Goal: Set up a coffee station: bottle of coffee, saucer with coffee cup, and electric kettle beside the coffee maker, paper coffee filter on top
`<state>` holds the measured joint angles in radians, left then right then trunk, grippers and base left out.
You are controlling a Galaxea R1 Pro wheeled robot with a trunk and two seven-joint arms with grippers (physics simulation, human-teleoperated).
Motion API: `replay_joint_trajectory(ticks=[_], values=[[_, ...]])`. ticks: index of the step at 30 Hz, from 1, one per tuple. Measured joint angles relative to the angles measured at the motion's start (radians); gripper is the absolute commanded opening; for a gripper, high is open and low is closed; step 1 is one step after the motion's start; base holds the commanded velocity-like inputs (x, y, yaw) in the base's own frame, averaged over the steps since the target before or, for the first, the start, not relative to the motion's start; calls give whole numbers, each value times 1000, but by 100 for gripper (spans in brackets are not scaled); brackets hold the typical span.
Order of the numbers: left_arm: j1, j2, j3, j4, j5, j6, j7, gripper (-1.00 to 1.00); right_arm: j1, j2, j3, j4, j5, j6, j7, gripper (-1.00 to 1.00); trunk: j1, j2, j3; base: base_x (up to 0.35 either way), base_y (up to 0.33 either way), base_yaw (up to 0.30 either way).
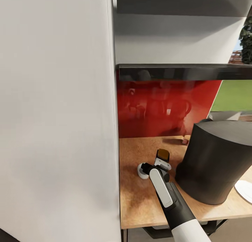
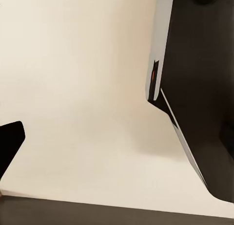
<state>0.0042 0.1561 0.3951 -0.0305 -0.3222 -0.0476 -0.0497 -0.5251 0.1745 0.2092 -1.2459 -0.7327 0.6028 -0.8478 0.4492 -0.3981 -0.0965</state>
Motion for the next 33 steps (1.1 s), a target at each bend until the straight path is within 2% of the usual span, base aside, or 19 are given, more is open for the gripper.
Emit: replay_joint_trajectory(ticks=[7, 33], values=[[0, -1, 0, 0, 0, 0, 0, 100, 0, 0, 0, 1, 0, 0, 0, 100, 0, 0, 0, 99, 0, 0], [0, -1, 0, 0, 0, 0, -1, 100, 0, 0, 0, 55, 0, 0, 0, 100, 0, 0, 0, 2, 0, 0]])
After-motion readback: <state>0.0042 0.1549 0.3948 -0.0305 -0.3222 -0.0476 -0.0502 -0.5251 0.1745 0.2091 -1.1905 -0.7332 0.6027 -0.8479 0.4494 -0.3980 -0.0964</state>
